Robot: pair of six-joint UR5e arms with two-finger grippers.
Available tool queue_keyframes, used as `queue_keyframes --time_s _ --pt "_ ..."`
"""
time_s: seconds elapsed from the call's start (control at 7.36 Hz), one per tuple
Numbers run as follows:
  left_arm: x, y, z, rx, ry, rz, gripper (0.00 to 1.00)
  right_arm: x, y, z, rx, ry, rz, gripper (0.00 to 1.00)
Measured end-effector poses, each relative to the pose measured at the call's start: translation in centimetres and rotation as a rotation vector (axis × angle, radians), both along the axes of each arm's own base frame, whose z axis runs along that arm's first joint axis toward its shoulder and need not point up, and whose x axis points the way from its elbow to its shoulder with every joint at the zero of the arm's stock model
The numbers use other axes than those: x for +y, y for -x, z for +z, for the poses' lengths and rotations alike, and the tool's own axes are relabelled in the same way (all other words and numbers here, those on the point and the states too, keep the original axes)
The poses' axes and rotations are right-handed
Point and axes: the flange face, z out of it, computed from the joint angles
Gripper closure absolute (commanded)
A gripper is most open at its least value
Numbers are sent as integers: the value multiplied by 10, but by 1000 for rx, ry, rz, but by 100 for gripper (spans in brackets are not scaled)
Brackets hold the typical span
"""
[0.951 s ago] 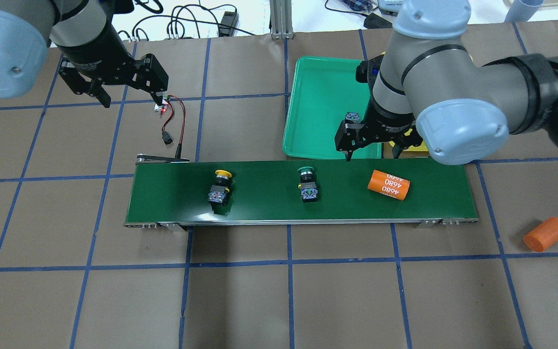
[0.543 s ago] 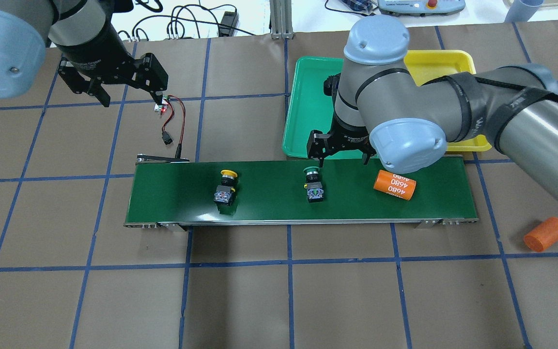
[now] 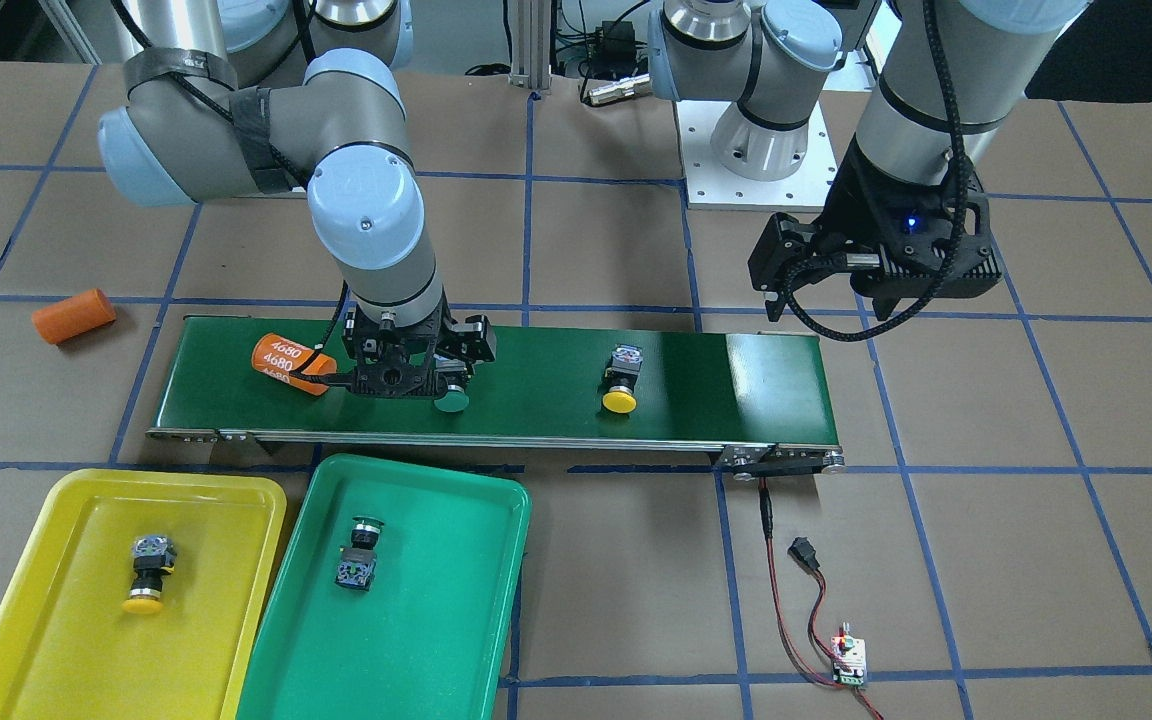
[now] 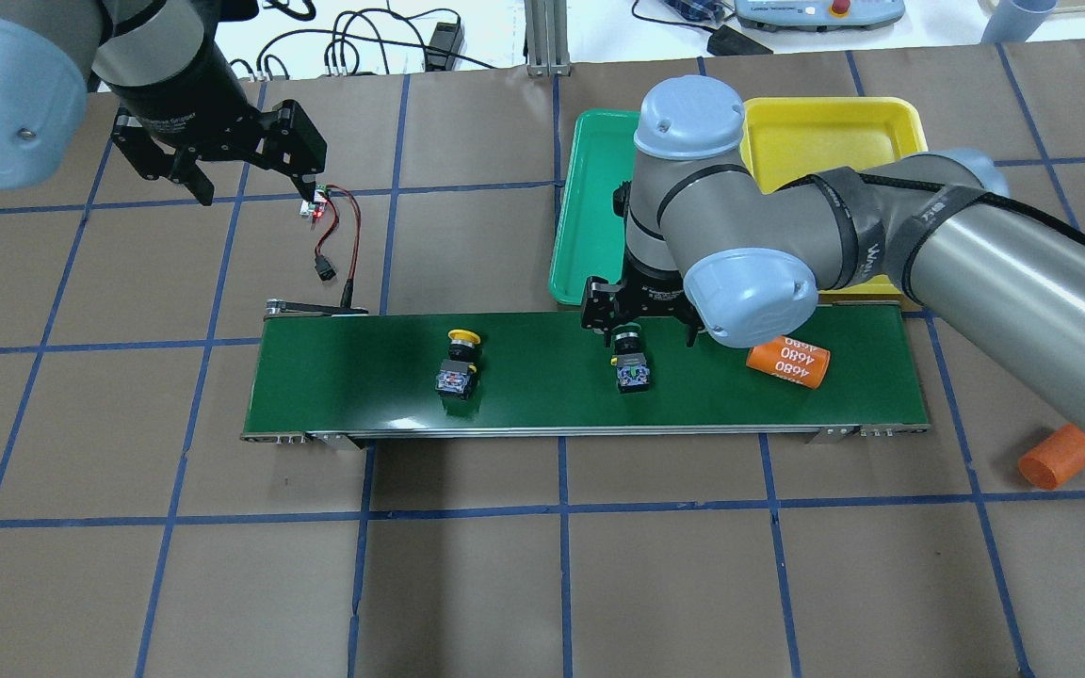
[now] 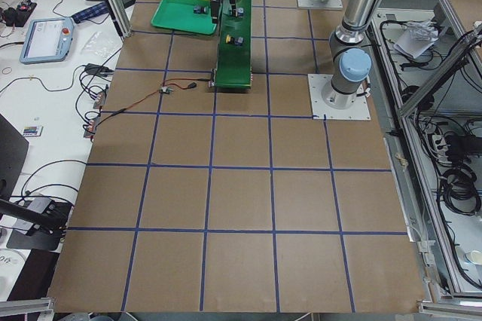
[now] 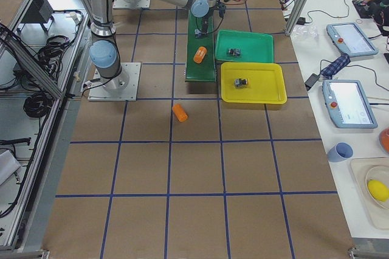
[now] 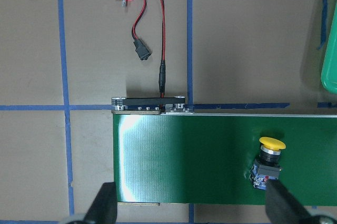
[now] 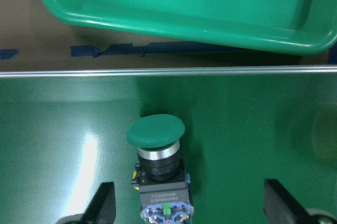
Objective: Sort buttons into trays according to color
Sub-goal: 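Lift the green-capped button with the right gripper into the green tray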
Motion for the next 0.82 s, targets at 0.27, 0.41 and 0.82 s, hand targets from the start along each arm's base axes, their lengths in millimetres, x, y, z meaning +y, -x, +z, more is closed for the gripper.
queue_keyframes --time_s 0.27,0.41,0.82 --pt "0 0 0 1 -1 0 0 2 0 -12 2 -10 0 11" --pt "-1 0 0 1 0 0 0 1 0 -17 3 -12 -1 42" --pt "-1 0 0 1 2 0 0 -5 2 -22 13 9 1 100"
